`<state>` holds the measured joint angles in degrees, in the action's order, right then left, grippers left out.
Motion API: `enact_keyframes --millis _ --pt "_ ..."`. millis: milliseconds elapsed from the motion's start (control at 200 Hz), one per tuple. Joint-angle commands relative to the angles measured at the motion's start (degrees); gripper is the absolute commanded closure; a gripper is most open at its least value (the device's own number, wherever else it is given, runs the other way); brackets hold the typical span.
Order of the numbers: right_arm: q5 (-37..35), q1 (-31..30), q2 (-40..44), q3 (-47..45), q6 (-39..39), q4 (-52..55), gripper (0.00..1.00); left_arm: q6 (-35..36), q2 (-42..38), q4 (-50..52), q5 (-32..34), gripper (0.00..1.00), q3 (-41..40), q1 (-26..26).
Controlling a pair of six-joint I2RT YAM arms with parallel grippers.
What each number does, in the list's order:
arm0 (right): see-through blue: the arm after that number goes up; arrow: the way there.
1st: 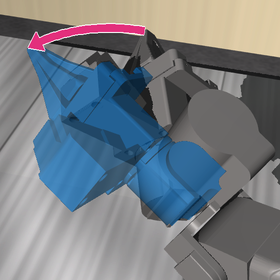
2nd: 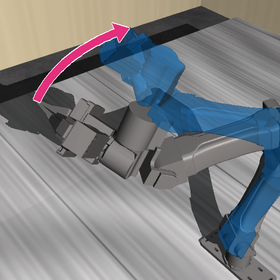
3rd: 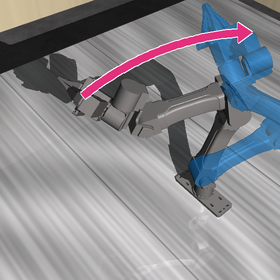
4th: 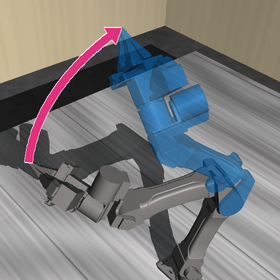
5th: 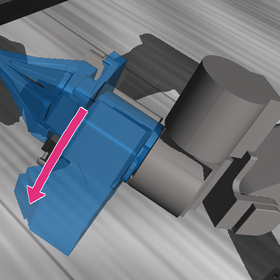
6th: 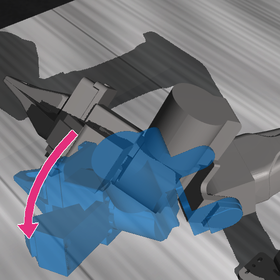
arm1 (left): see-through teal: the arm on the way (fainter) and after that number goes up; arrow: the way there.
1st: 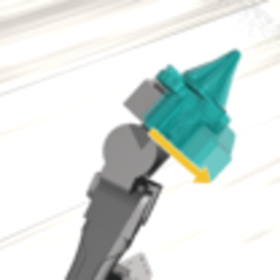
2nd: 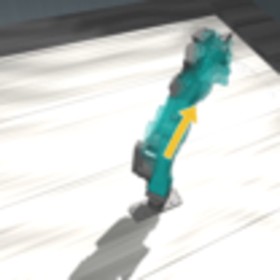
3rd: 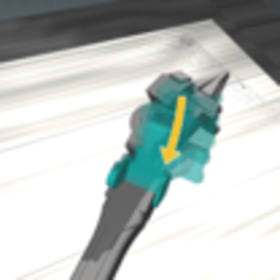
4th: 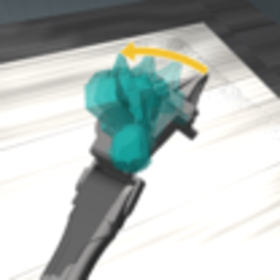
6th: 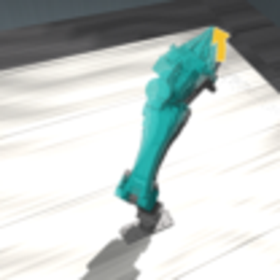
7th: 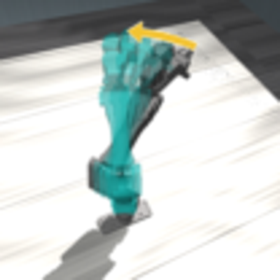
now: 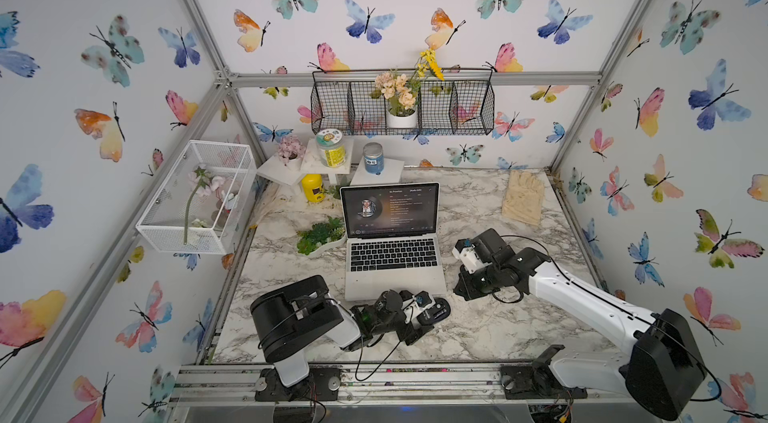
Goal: Remove the wireless mouse receiver from the laptop
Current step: Insert the USB plug into the mouse.
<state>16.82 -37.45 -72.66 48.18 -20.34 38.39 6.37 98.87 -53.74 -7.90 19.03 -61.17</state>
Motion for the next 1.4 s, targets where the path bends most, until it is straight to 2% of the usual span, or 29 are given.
enact_keyframes --millis 0,205,506,591,691,786,916,1056,1181,1396 --pt "1.9 0.1 -0.3 -1.8 -0.6 -1.0 0.98 -1.6 2.8 -2.1 0.7 0.16 -1.6 0.5" --pt "3.3 -0.2 -0.7 -2.2 -1.2 0.2 0.98 -1.7 6.0 -7.5 -2.4 0.23 -2.0 1.9" --pt "2.5 -1.1 -5.2 0.5 0.0 3.1 0.98 -1.7 8.7 -9.3 -2.2 0.23 -0.6 1.9" --pt "3.0 -1.2 -5.9 0.8 0.0 2.5 0.98 -1.4 9.6 -8.5 -2.9 0.31 0.5 1.9" --pt "2.7 -1.2 -6.7 1.7 0.0 2.5 0.98 -1.1 10.8 -4.7 -3.5 0.47 2.9 2.0" --pt "3.1 -1.2 -7.4 2.2 0.0 2.2 0.98 -1.5 11.3 -4.2 -3.6 0.47 3.7 2.0" --pt "2.7 -1.3 -7.9 3.5 0.0 3.2 0.98 -1.7 8.8 -3.1 -0.4 0.50 2.6 2.0" --pt "1.2 -1.3 -8.9 5.1 1.1 6.3 0.98 -1.0 4.8 -0.4 6.5 0.56 1.6 1.6" --pt "1.7 -1.3 -9.3 5.2 1.4 5.7 0.98 0.3 3.4 0.4 8.3 0.60 1.6 0.5" --pt "2.7 -1.3 -11.3 5.3 1.8 3.2 0.98 1.6 4.4 1.8 8.2 0.60 2.7 -0.9"
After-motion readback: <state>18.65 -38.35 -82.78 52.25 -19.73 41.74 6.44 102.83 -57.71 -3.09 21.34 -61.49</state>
